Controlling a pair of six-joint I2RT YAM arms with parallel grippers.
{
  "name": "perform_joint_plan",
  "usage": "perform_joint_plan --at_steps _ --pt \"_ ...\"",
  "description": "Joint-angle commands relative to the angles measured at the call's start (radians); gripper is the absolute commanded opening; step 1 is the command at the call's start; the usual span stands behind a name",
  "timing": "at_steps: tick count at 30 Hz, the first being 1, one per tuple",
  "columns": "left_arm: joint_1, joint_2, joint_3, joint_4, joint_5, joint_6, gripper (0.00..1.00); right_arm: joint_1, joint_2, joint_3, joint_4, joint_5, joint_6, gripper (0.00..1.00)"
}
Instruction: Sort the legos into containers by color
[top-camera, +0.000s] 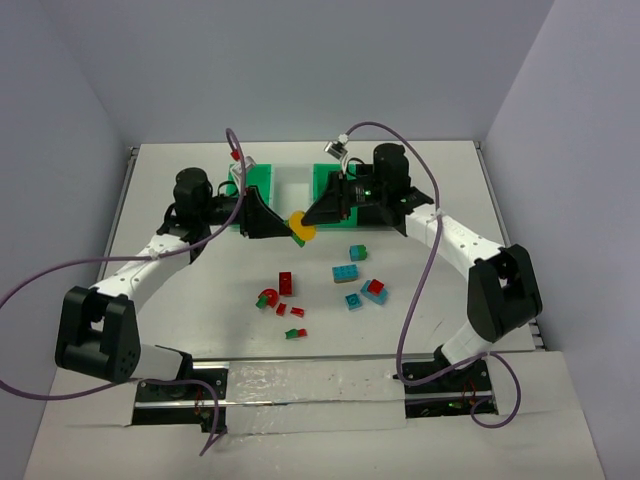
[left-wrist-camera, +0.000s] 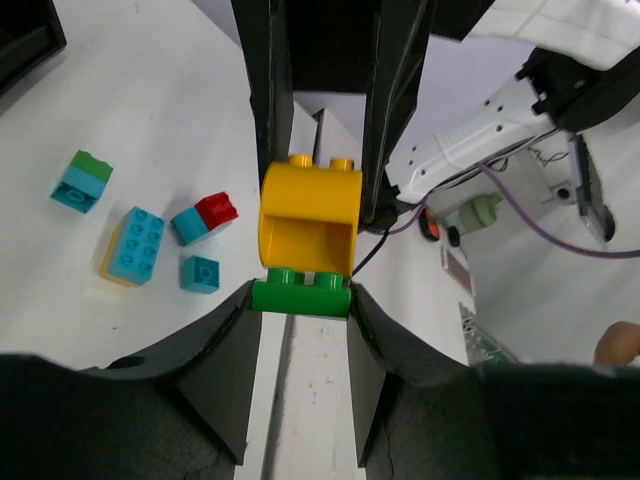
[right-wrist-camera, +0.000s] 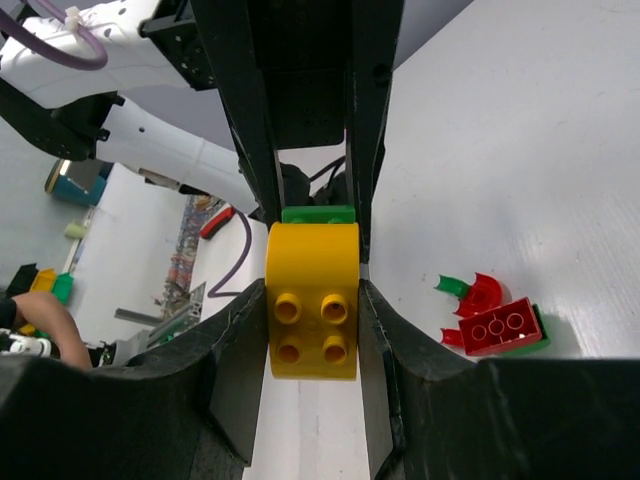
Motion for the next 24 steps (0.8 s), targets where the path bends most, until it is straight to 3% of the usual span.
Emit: perform_joint_plan --at_steps 1,8,10,13,19,24 --pt "0.028 -0.010 0.042 -0.341 0.025 0.324 0.00 -0.116 -0.065 0.032 -0.011 -0.003 -0.026 0.00" --pt "0.121 0.001 0.113 -0.640 -0.087 0.614 0.00 -0.253 -0.076 0.089 -0.213 0.016 -0.207 0.00" --pt "0.141 0.010 0.172 -0.686 -0.293 0.674 0.00 -0.287 -0.062 0.167 -0.442 0.170 -0.374 0.00" --pt "0.147 0.022 0.239 -0.667 -0.540 0.708 0.00 -0.288 -0.023 0.257 -0.614 0.442 -0.547 0.00" --pt "0.144 0.092 0.368 -0.602 -0.862 0.738 0.00 -0.282 0.069 0.336 -0.647 0.844 -0.662 0.00" --pt "0.138 0.181 0.431 -0.548 -0.961 0.734 0.00 -0.280 0.172 0.388 -0.650 0.955 -0.671 0.00"
